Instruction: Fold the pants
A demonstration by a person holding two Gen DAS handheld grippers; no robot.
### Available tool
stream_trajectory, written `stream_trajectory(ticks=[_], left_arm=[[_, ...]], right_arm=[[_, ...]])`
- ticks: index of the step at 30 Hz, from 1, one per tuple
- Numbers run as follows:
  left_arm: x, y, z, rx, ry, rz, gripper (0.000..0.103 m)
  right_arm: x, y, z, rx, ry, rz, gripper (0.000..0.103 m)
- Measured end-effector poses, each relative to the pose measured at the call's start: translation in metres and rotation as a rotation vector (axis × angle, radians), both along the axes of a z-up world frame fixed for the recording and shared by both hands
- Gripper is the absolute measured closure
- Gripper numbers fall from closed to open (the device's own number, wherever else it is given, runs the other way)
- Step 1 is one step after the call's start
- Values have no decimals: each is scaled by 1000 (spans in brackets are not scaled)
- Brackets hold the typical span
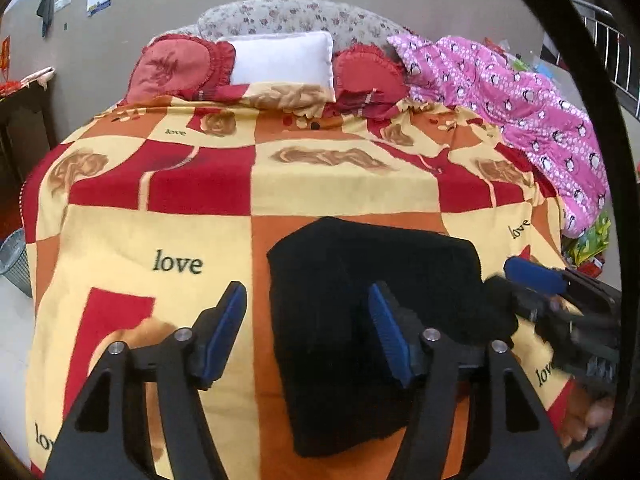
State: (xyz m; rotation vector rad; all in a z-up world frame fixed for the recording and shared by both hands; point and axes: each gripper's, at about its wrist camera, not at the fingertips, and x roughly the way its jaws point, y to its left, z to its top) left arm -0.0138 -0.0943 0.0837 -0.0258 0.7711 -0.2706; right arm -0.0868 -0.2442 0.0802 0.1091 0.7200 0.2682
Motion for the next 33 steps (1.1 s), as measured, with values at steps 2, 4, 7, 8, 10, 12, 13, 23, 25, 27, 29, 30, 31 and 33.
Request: stream_trajectory(ticks=[2, 4, 7, 8, 10, 12, 13, 23, 25, 27, 29, 30, 31, 33], left_arm=[[11, -4, -10, 12, 37, 8, 40], [15, -7, -18, 21, 68, 13, 40], [17, -6, -29, -1, 97, 7, 40], [17, -6, -32, -5, 101, 7, 40], [15, -9, -35, -1, 94, 6, 39], [13, -12, -36, 12, 85, 4, 39], [13, -12, -35, 14, 84, 2, 39], [15, -3, -27, 6, 92, 17, 39], [17, -3, -30, 0, 98, 18, 39], [19, -4, -31, 0, 98, 13, 38], [22, -6, -32, 0, 101, 7, 38], [23, -7, -33, -2, 104, 5, 37], [25, -7, -35, -5, 108, 5, 37], [29, -9, -37, -8, 113, 6, 33]], right_arm=[[4, 9, -7, -42, 25, 6, 53], [3, 14, -21, -107, 59, 0, 54], [-9, 11, -40, -146, 61, -11, 56], [-13, 10, -43, -141, 43, -9, 56], [-16, 9, -45, -135, 28, -16, 56], [-14, 12, -44, -156, 36, -14, 55], [-14, 13, -42, -162, 42, -13, 55], [9, 12, -24, -118, 42, -31, 52], [19, 11, -30, -113, 57, -38, 52], [28, 9, -35, -118, 70, -55, 52], [38, 6, -41, -109, 79, -50, 52], [44, 5, -43, -106, 83, -47, 52], [48, 5, -45, -102, 84, -45, 52], [56, 3, -48, -80, 87, -43, 52]])
